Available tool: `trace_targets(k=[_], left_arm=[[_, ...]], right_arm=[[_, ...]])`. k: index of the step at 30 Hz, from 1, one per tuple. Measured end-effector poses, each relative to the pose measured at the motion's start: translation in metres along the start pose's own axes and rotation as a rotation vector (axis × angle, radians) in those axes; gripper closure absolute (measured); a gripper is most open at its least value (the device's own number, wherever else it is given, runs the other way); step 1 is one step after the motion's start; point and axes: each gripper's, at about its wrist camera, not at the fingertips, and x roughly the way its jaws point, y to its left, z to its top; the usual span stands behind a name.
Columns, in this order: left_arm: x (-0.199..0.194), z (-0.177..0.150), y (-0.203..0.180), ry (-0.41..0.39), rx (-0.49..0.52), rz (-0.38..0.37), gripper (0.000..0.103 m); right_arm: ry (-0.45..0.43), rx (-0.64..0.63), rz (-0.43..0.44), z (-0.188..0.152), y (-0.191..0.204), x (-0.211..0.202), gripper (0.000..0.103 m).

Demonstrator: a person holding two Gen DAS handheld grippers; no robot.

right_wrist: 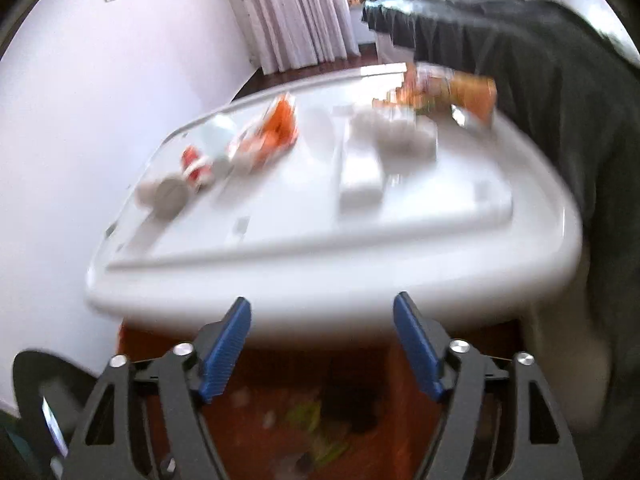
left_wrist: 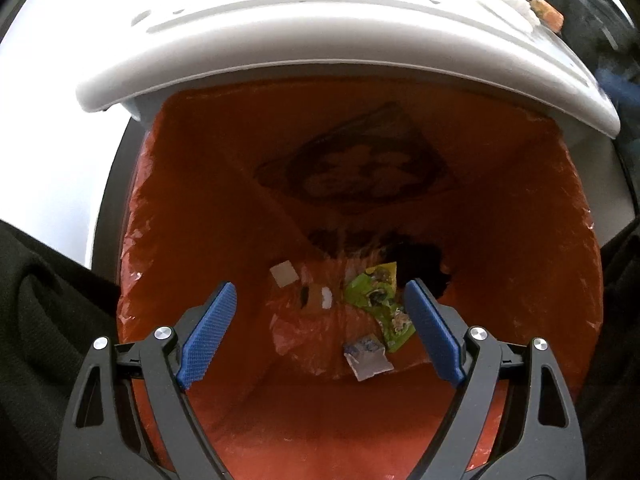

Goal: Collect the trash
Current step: 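Reach the right tool to the white foam stick and grasp it, then grasp the white paper cup with the left tool while the right holds the foam stick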

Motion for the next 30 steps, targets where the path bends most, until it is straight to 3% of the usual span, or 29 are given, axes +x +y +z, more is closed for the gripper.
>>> trace_targets(k=[6, 11, 14, 17, 18, 19, 20, 23, 25, 27, 30], left_arm=[[0.002, 0.002, -0.005, -0.009, 0.030, -0.015, 0.019], [0.005, 0.001, -0.008, -0.003, 0.056, -0.024, 0.019], [0.007, 0.001, -0.008, 0.009, 0.057, -0.032, 0.019], [0.012, 0.000, -0.008, 0.014, 0.054, -0.029, 0.019], [0.012, 0.001, -0.008, 0.016, 0.052, -0.031, 0.019], [0.012, 0.001, -0.007, 0.018, 0.048, -0.030, 0.019], [0.013, 0.001, -0.008, 0.020, 0.047, -0.028, 0.019], [0.013, 0.001, -0.007, 0.017, 0.044, -0.024, 0.019], [0.011, 0.001, -0.005, 0.001, 0.039, -0.024, 0.019], [0.008, 0.002, -0.004, -0.018, 0.034, -0.025, 0.019], [0.002, 0.002, -0.002, -0.059, 0.022, -0.038, 0.019]], right_arm=[[0.057, 0.002, -0.067, 0.077, -0.018, 0.061, 0.028], [0.078, -0.019, -0.112, 0.103, -0.019, 0.098, 0.028], [0.099, -0.010, -0.127, 0.113, -0.020, 0.117, 0.037], [0.091, -0.053, -0.205, 0.113, -0.016, 0.126, 0.041], [0.078, -0.081, -0.212, 0.111, -0.011, 0.126, 0.047], [0.072, -0.092, -0.205, 0.109, -0.008, 0.125, 0.064], [0.071, -0.106, -0.195, 0.107, -0.004, 0.124, 0.073], [0.057, -0.175, -0.229, 0.096, 0.012, 0.118, 0.080], [0.069, -0.134, -0.145, 0.094, 0.010, 0.110, 0.084], [0.097, -0.030, 0.012, 0.090, 0.002, 0.100, 0.085], [0.076, 0.071, 0.166, 0.086, -0.002, 0.078, 0.085]])
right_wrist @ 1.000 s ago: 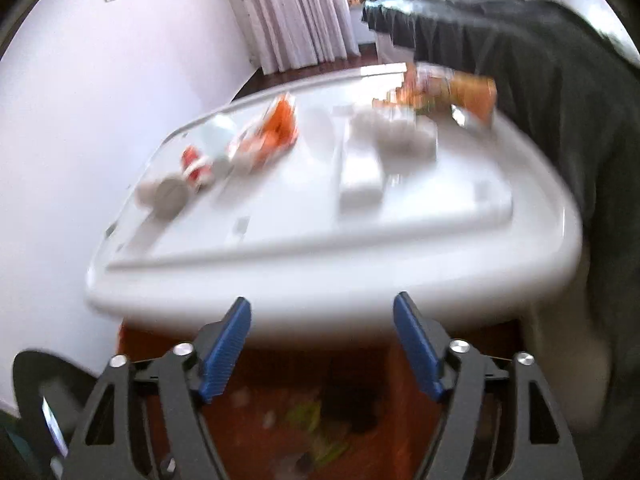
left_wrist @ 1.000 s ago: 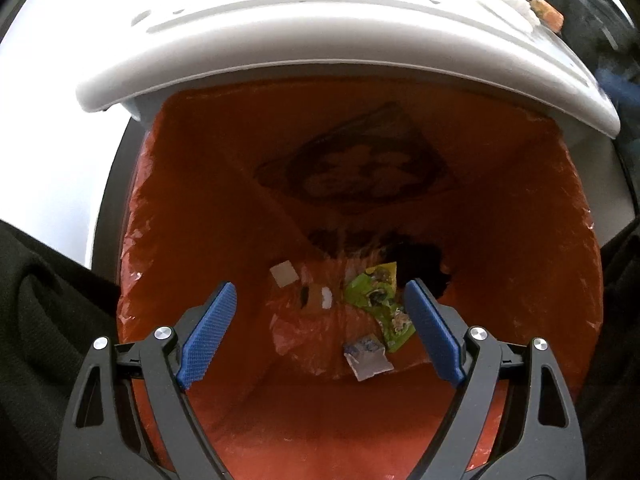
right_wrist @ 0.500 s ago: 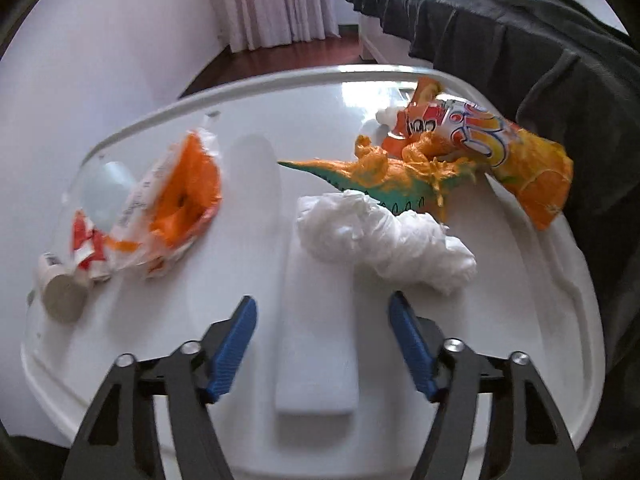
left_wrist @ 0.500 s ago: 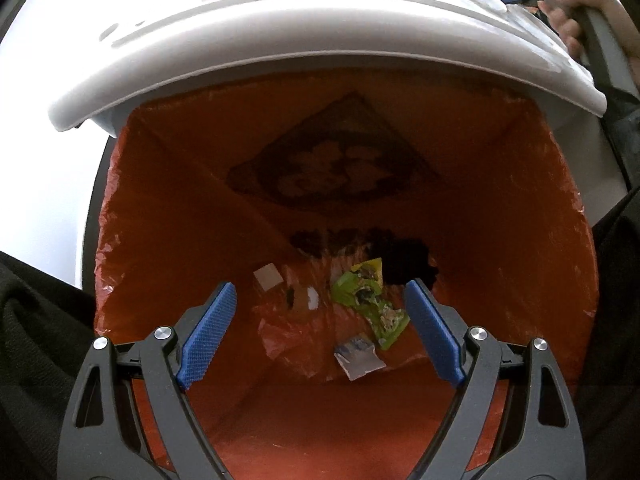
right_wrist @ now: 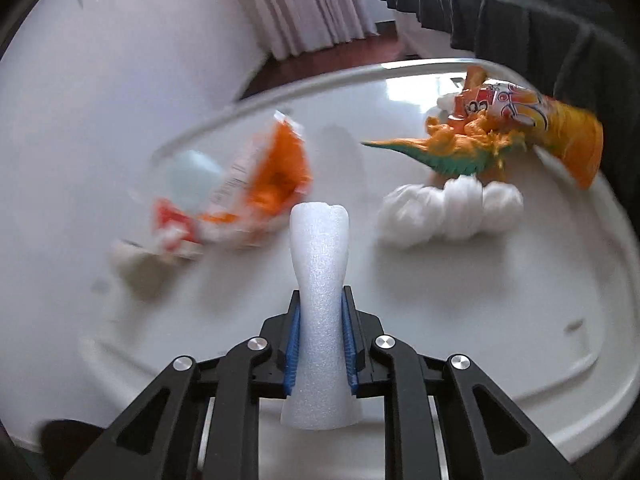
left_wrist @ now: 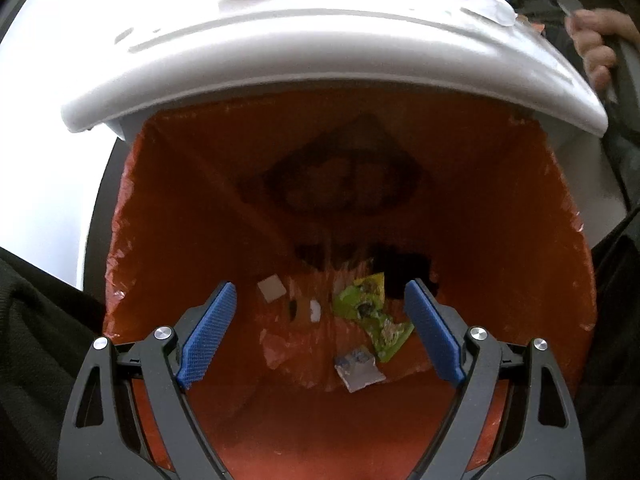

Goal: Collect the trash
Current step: 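Grasp the white paper cup with the left tool while the right holds the foam stick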

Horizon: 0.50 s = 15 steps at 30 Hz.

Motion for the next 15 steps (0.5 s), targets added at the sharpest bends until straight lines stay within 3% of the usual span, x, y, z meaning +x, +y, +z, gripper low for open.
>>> trace_targets(k=[3, 6, 9, 11, 15], left_arm=[[-0.014, 0.004, 0.005, -0.054, -0.016, -0.031, 0.019], [-0.031, 0.016, 0.014, -0.102, -0.047, -0.051, 0.019], [-0.047, 0.047, 0.030, -0.126, -0.117, -0.060, 0.019], [-0.055, 0.076, 0.046, -0.136, -0.215, -0.095, 0.019], [-0.060, 0.147, 0.069, -0.167, -0.384, -0.090, 0.019]], right_arm=[[-0.086, -0.008, 0.088, -0.011, 0.008, -0.042, 0.085], [-0.156, -0.034, 0.084, -0.021, 0.009, -0.066, 0.085], [-0.183, -0.045, 0.059, -0.013, 0.006, -0.070, 0.085], [-0.195, -0.015, 0.053, -0.011, 0.004, -0.075, 0.085], [-0.200, 0.049, 0.098, -0.007, -0.005, -0.081, 0.085]])
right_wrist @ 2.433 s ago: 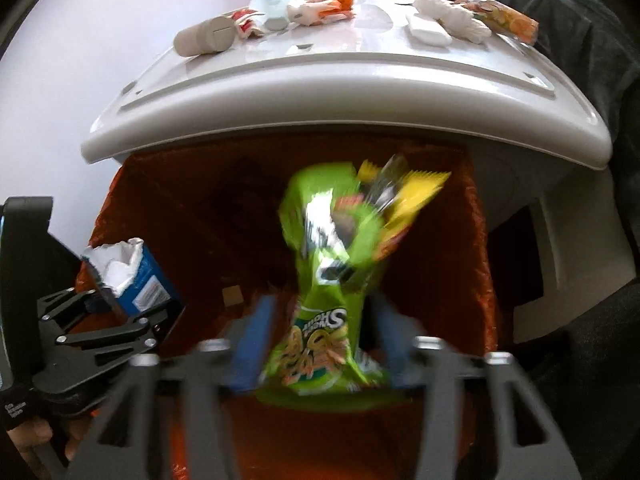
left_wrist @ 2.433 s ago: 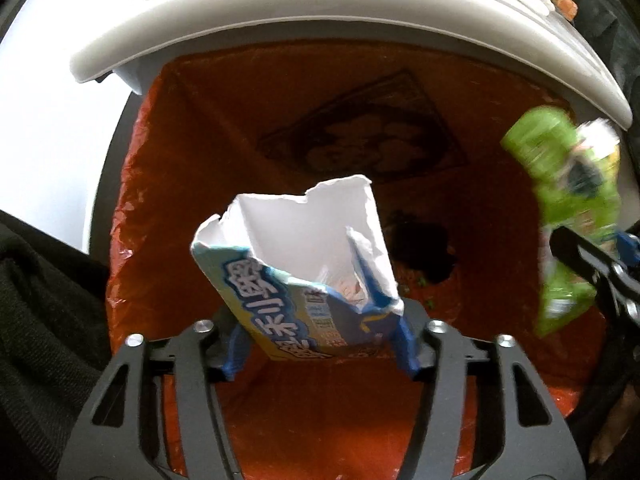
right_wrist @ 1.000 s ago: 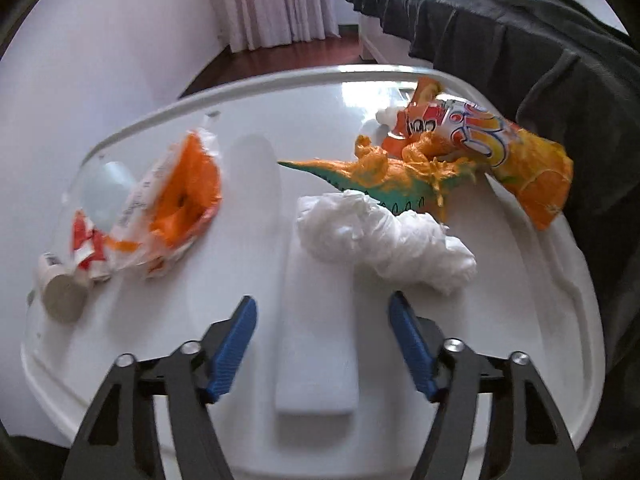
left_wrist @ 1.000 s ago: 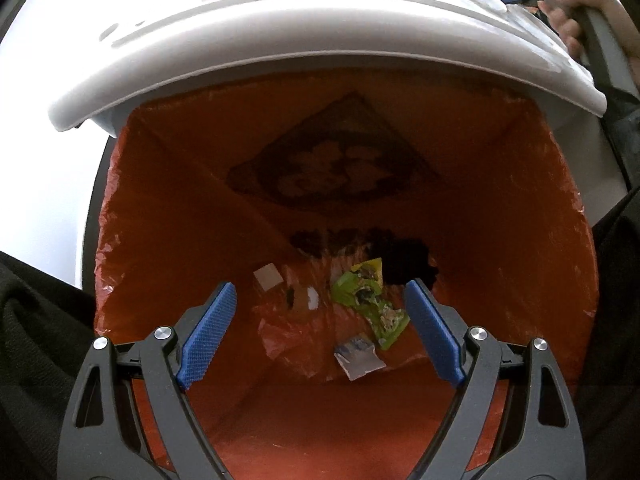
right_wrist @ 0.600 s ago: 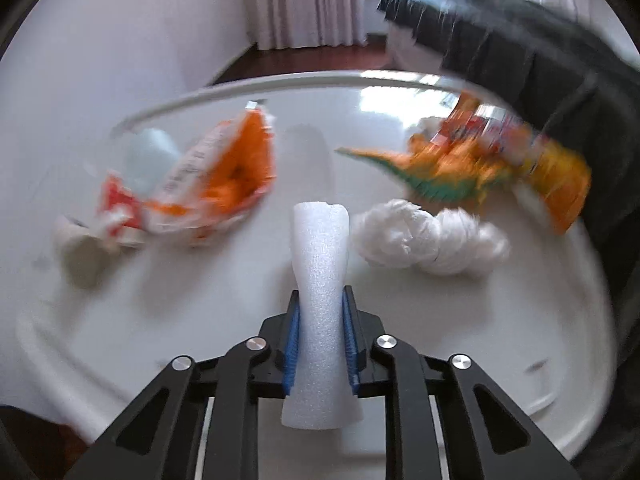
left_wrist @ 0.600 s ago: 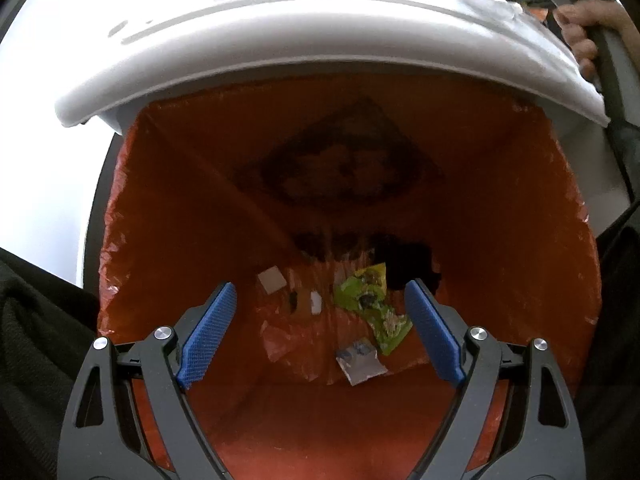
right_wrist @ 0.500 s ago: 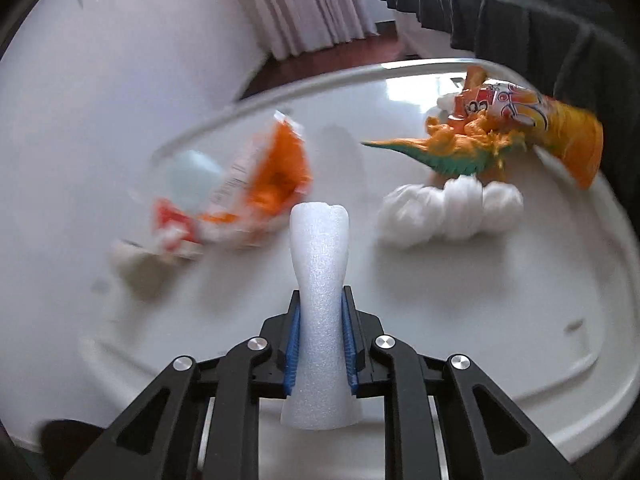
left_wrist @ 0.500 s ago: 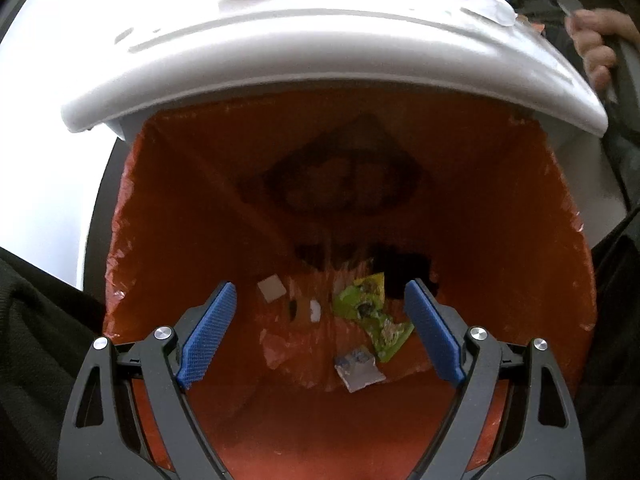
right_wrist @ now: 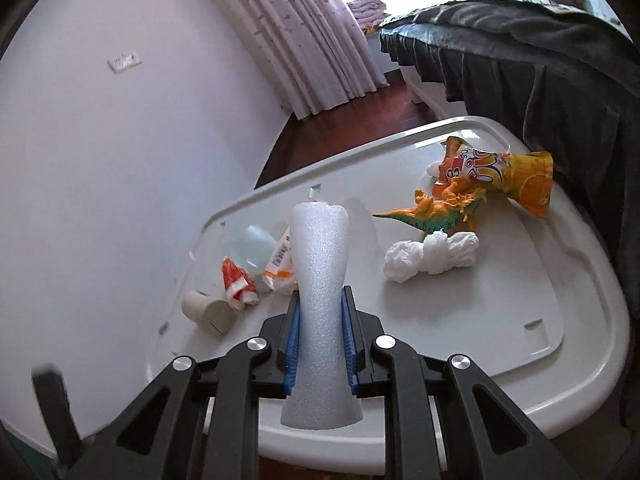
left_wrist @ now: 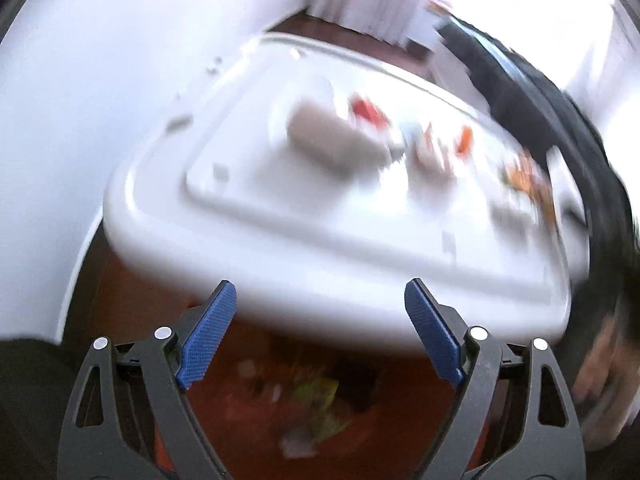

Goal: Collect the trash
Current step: 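Grasp the white paper cup with the left tool while the right holds the foam stick, then move both tools over the bin and open them, dropping cup and foam stick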

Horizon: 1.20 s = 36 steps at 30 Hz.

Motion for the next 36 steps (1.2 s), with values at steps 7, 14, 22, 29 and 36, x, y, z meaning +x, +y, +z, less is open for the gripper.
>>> trace_targets(k=[7, 14, 22, 29, 36], left_arm=[[0.042, 0.086, -0.024, -0.028, -0.199, 0.076, 0.019], [0.084, 0.105, -0.031, -0.024, -0.355, 0.210, 0.019], [0.124, 0.108, -0.028, 0.031, -0.375, 0.343, 0.029], [0.117, 0.091, -0.038, 0.017, -0.192, 0.254, 0.054], [0.085, 0.056, -0.027, 0.002, 0.028, 0.129, 0.054]], right_arm=[[0.006, -0.026, 0.025, 0.000, 0.010, 0.003, 0.083], [0.030, 0.042, 0.058, 0.004, -0.001, 0.008, 0.082], [0.031, 0.046, 0.064, 0.007, -0.001, 0.010, 0.082], [0.026, 0.048, 0.061, 0.007, 0.000, 0.009, 0.082], [0.035, 0.038, 0.048, 0.006, 0.001, 0.013, 0.082]])
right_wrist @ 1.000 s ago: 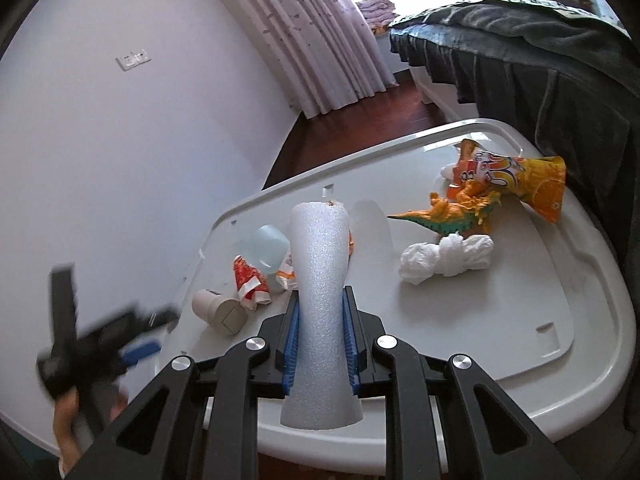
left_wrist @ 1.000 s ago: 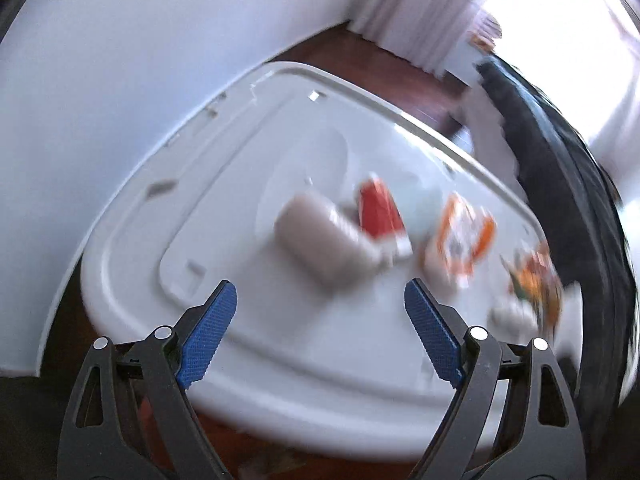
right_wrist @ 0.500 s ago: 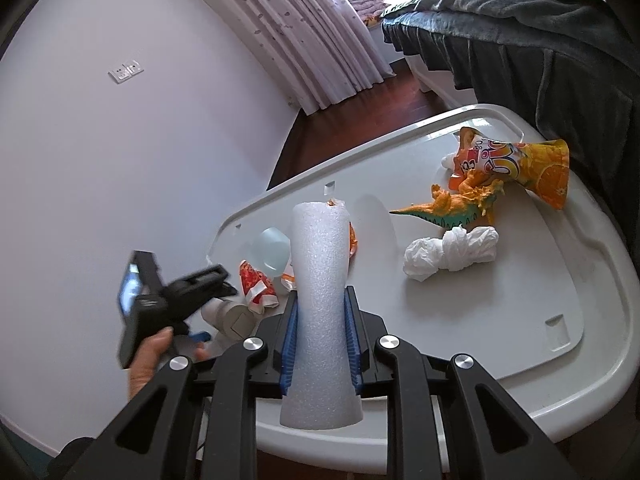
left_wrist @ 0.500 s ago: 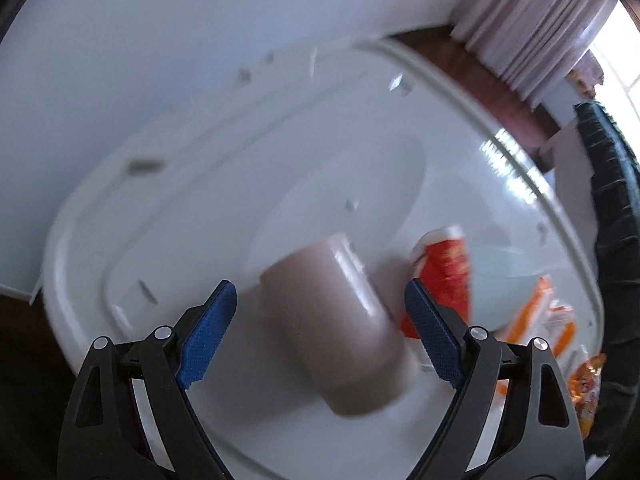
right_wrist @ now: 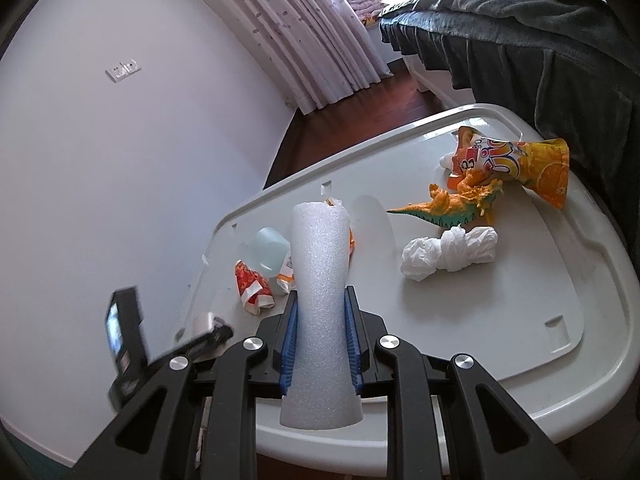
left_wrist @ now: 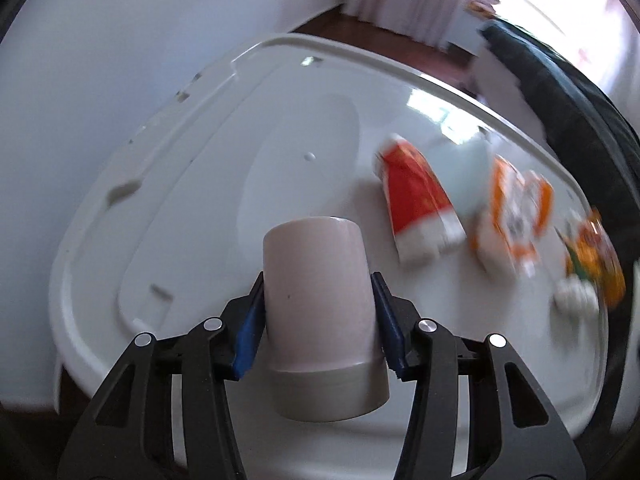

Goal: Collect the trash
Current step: 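Move both tools over the bin and open them, dropping cup and foam stick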

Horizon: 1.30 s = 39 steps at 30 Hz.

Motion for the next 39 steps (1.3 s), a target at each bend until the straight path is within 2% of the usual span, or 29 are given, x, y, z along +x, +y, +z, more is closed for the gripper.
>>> trace_targets(k=[12, 15, 19, 23, 27, 31, 34, 36, 39], left_arm=[[-0.093, -0.088, -0.013, -0.097, 0.275, -0.047, 0.054], [-0.107, -0.112, -0.010, -0.106, 0.305, -0.056, 0.054], [-0.113, -0.150, -0.005, -0.091, 0.353, -0.057, 0.054], [-0.106, -0.188, 0.008, -0.026, 0.381, -0.076, 0.054], [-0.089, -0.214, 0.017, 0.032, 0.403, -0.053, 0.054], [-0.063, -0.223, 0.027, 0.150, 0.372, -0.052, 0.054], [-0.034, -0.227, 0.036, 0.260, 0.324, -0.023, 0.054], [-0.025, -0.228, 0.039, 0.290, 0.301, -0.016, 0.054], [-0.025, -0.226, 0.040, 0.285, 0.291, -0.023, 0.054]], right_arm=[[0.033, -0.122, -0.033, -0.028, 0.019, 0.007, 0.081], [0.027, -0.196, -0.057, -0.048, 0.029, 0.002, 0.081], [0.052, -0.245, -0.072, -0.096, 0.037, -0.014, 0.081], [0.078, -0.287, -0.110, -0.149, 0.043, -0.034, 0.081], [0.121, -0.286, -0.159, -0.192, 0.043, -0.047, 0.080], [0.209, -0.243, -0.226, -0.215, 0.037, -0.037, 0.080], [0.283, -0.255, -0.269, -0.227, 0.036, -0.022, 0.080], [0.302, -0.271, -0.288, -0.228, 0.036, -0.015, 0.080], [0.323, -0.264, -0.300, -0.229, 0.034, -0.008, 0.080]])
